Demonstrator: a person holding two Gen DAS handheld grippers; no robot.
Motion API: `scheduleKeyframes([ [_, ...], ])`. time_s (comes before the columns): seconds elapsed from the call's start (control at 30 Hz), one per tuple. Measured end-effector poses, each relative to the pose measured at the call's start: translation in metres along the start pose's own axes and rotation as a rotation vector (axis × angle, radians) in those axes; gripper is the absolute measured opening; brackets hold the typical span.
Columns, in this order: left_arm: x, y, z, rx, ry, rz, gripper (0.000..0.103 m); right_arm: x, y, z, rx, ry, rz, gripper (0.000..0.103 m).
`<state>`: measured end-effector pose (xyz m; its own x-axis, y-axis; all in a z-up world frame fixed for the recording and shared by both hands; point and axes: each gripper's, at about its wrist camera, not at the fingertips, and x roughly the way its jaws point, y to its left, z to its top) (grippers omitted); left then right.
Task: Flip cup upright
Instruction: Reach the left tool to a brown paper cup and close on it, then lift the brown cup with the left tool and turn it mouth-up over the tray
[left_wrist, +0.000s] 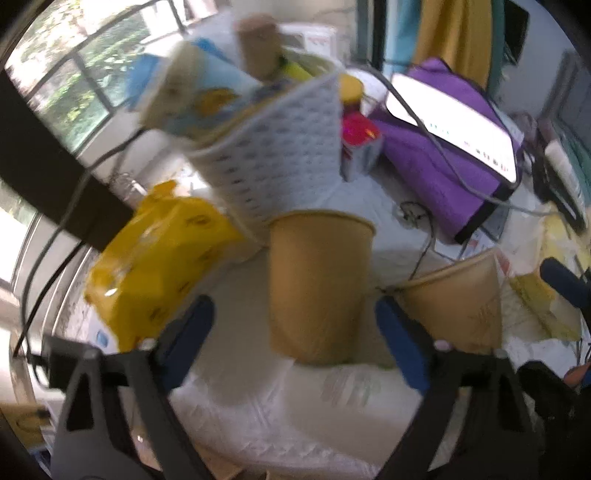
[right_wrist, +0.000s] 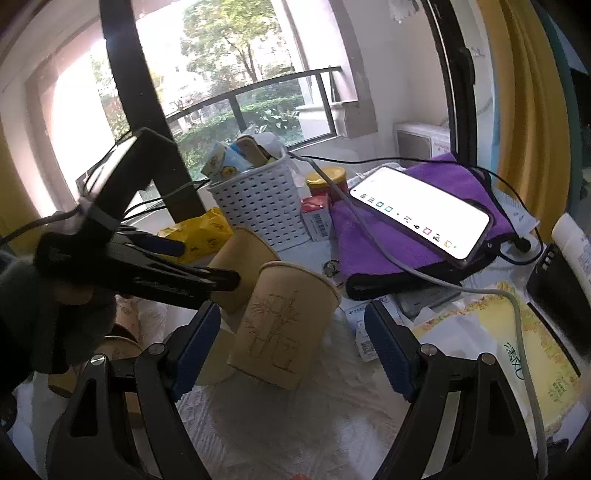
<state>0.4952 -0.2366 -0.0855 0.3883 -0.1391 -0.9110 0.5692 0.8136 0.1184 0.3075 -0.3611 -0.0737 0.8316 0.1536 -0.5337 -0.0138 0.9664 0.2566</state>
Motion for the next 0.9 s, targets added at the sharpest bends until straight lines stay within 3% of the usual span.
scheduleKeyframes([
  [0.13,0.018,-0.009,0.007,0.033,0.052,0.001,0.066,0.002,-0.002,-0.001,0.010,0.005,0.007,0.083],
  [0.2,0.027,-0.010,0.007,0.031,0.076,0.000,0.061,0.000,-0.002,-0.002,0.012,0.006,0.011,0.083],
  [0.53,-0.010,-0.002,0.005,-0.002,0.002,0.001,0.060,-0.013,0.006,-0.002,0.010,-0.004,0.009,0.083],
  [0.9,-0.095,-0.004,-0.028,-0.043,-0.112,-0.006,0.060,-0.057,0.032,-0.002,-0.021,-0.046,0.023,0.083],
])
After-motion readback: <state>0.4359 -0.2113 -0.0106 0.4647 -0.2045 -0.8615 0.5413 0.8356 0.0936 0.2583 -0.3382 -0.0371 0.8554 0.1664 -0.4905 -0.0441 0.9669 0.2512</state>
